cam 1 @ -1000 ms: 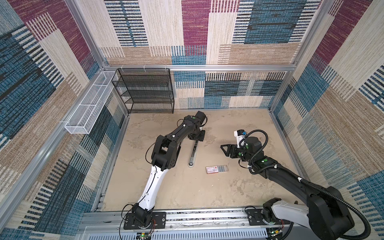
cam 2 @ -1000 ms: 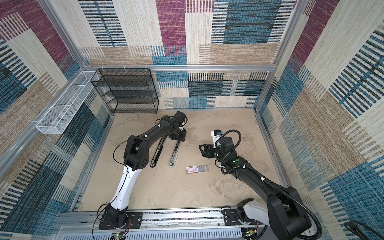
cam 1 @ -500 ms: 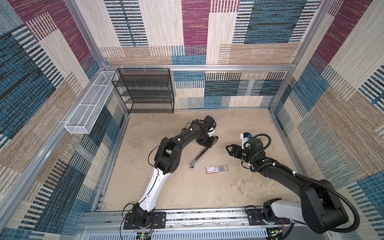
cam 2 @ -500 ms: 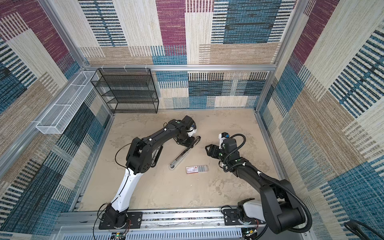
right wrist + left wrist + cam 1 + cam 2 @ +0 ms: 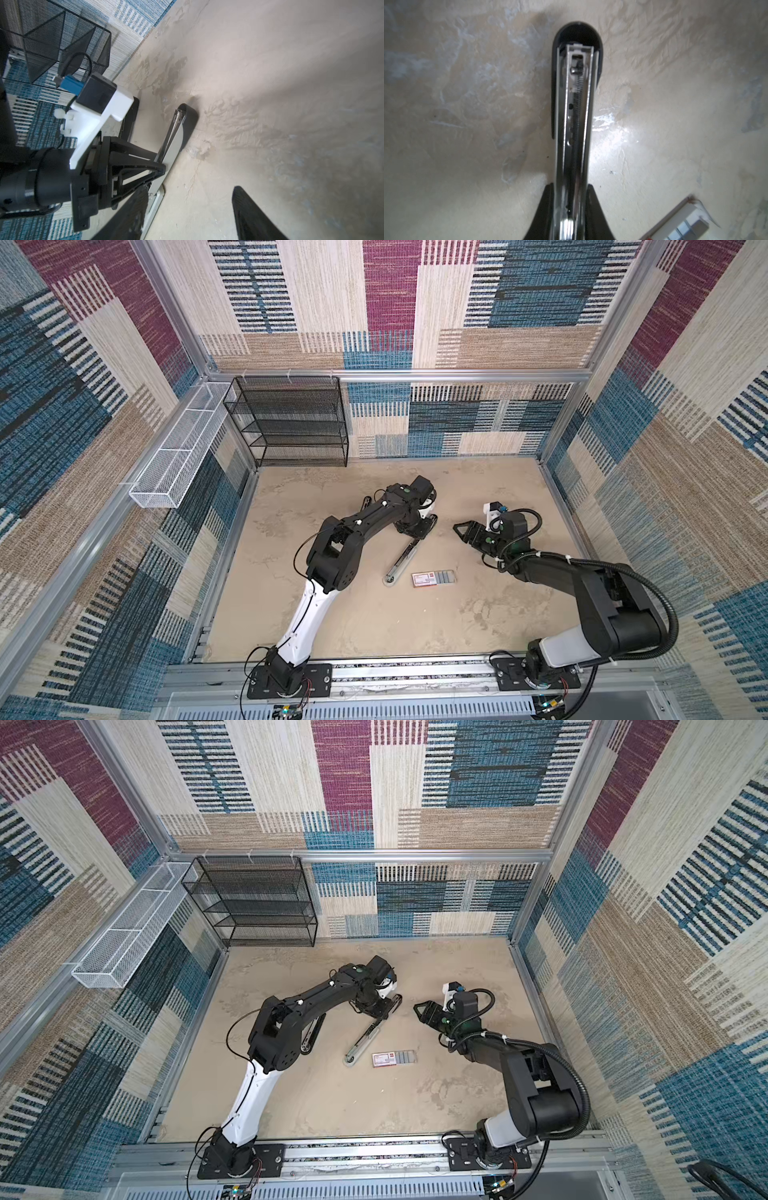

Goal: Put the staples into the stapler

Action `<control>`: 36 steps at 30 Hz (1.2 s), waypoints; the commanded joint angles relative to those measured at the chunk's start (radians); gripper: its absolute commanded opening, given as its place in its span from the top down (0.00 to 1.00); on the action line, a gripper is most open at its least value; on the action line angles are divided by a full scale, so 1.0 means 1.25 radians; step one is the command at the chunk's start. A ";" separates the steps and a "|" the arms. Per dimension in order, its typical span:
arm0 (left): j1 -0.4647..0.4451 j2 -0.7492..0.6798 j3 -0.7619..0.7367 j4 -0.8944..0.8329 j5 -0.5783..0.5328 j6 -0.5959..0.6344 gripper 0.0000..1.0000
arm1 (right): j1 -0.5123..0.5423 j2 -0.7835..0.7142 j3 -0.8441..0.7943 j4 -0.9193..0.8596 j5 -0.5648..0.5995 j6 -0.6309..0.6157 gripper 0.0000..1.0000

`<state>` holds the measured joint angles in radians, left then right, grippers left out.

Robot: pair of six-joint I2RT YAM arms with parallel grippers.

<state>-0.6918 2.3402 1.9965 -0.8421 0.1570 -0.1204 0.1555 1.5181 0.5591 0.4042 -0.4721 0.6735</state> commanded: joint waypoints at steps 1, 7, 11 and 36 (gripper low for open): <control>-0.005 -0.036 -0.030 0.039 -0.015 0.021 1.00 | -0.009 0.045 0.010 0.148 -0.089 0.055 0.34; -0.015 -0.094 -0.107 0.113 -0.029 0.033 1.00 | -0.015 0.142 0.038 0.278 -0.185 0.097 0.33; -0.021 -0.104 -0.126 0.127 -0.029 0.041 1.00 | -0.018 0.194 0.056 0.333 -0.212 0.128 0.34; -0.039 -0.122 -0.154 0.157 -0.018 0.045 1.00 | -0.026 0.464 0.176 0.562 -0.317 0.302 0.45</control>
<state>-0.7383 2.1990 1.8027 -0.6865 0.1135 -0.0837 0.1230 2.0850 0.7666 1.0363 -0.8383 1.0218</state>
